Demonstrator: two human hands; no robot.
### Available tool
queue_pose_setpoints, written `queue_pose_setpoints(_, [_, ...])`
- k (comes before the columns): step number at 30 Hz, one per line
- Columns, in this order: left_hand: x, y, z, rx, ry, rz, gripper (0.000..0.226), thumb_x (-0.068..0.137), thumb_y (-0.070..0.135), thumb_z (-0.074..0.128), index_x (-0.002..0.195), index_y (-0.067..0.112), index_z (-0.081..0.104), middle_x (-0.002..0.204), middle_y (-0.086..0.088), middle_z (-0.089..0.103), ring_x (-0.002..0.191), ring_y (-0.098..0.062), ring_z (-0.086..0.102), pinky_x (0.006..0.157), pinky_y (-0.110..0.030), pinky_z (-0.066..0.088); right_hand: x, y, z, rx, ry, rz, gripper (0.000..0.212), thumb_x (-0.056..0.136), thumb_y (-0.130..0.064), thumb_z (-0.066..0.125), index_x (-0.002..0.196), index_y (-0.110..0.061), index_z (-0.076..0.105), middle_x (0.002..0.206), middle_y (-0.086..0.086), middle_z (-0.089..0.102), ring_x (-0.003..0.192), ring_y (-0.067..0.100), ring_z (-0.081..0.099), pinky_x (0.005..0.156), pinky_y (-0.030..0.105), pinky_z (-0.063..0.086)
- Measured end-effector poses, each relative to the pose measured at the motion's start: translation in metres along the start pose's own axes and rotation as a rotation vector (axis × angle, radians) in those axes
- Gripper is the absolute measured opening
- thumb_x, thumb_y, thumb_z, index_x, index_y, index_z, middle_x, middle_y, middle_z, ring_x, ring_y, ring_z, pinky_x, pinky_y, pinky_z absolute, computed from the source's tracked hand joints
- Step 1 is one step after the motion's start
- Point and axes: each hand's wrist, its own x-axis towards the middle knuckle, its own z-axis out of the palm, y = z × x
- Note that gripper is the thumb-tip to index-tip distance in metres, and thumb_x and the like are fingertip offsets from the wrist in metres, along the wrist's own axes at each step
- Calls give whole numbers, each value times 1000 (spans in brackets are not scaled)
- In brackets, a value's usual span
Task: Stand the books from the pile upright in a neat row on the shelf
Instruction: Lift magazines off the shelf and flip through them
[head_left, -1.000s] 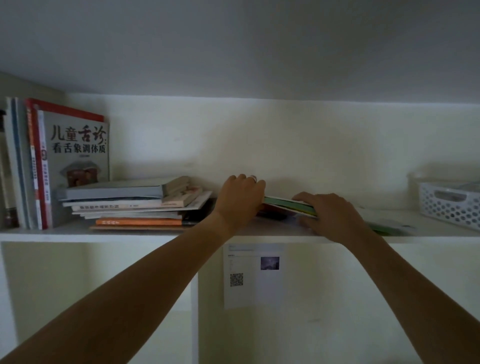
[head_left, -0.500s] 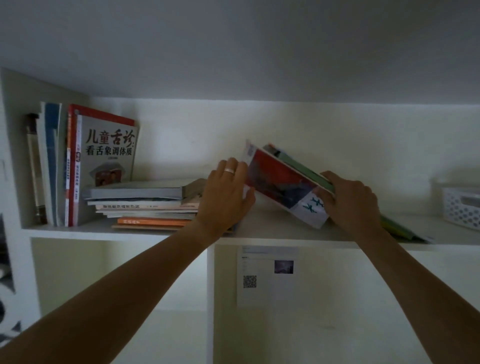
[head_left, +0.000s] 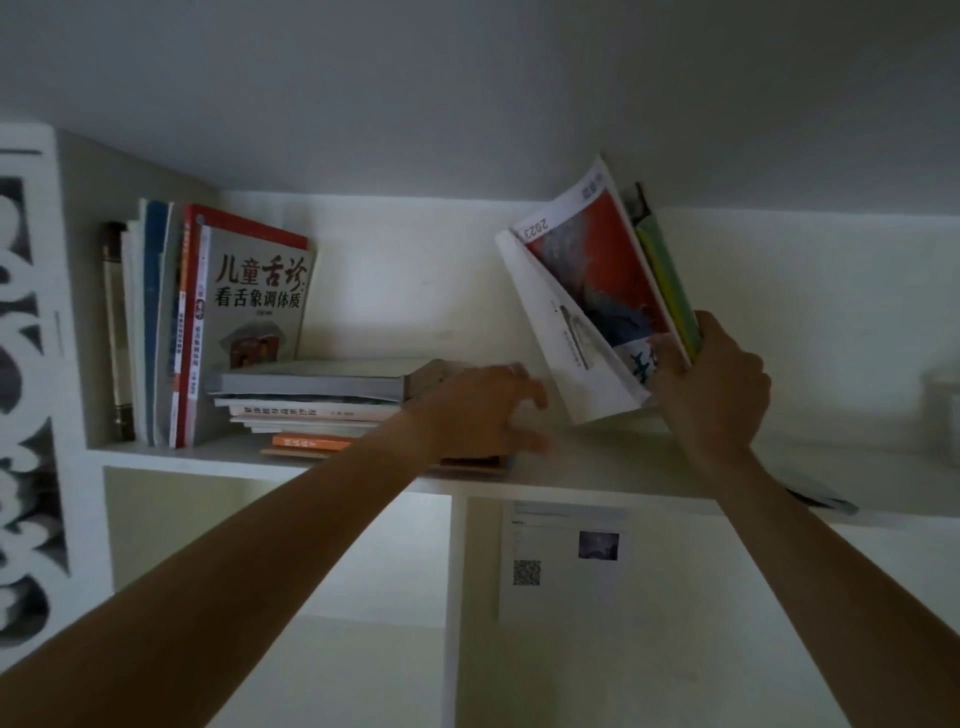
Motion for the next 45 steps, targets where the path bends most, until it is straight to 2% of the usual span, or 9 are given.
queue_pose_setpoints(4, [16,33,-2,-29,776,174,36,97,27,56,126,6,60,132,-14,58,117,-19,53,103,-21,43,-11,-7,10,-34,-60,-65,27,102,-36,60,115,-12,62,83,14,69,63,33,62,64,38,49])
queue_pose_setpoints(9, [44,42,9,-12,314,134,52,100,38,27,121,9,65,109,-16,71,93,-31,67,79,-35,52,-16,-12,11,-45,-85,-65,27,101,-38,60,115,-15,62,86,12,71,69,35,65,68,38,49])
queue_pose_setpoints(14, [53,55,19,-885,-65,-318,66,108,60,16,165,28,11,165,-4,34,148,-25,37,120,-36,25,-5,-13,2,102,-79,38,38,97,-47,63,117,-14,64,101,12,75,81,33,72,75,46,62])
queue_pose_setpoints(19, [77,70,14,-1296,264,-539,126,62,108,27,158,27,36,152,-6,48,134,-25,49,120,-45,38,-4,-18,-7,229,-179,97,34,87,-48,70,104,-18,65,85,-3,69,71,15,67,59,25,46])
queue_pose_setpoints(27, [81,63,25,-964,585,-663,63,102,50,37,157,21,26,147,-18,32,129,-43,45,109,-48,41,-11,-36,12,151,-279,110,26,88,-41,67,109,-26,60,86,-5,66,68,11,60,60,23,44])
queue_pose_setpoints(32, [70,61,26,-1357,568,-668,92,78,79,30,151,25,39,133,-14,65,114,-33,66,101,-59,53,-17,-48,21,88,-355,89,23,89,-46,65,103,-30,56,82,-7,64,75,23,61,65,33,42])
queue_pose_setpoints(36, [61,80,25,-1268,541,-532,107,85,83,47,162,38,-12,149,-12,52,123,-26,62,107,-45,52,-20,-44,18,136,-534,-4,37,89,-31,71,121,-25,53,100,-3,65,85,23,63,71,36,49])
queue_pose_setpoints(40, [67,80,26,-1196,678,-585,97,96,27,60,163,28,-10,131,-13,57,87,-13,61,69,-19,50,-26,-20,6,137,-794,-87,64,89,-28,72,144,-27,40,114,-3,60,91,13,62,68,14,45])
queue_pose_setpoints(45, [64,92,19,-1183,757,-505,87,99,21,56,165,25,0,104,-12,67,68,-10,64,51,-8,47,-42,-2,-2,-289,-703,105,61,92,-25,61,149,-32,41,113,14,66,83,30,61,71,32,50])
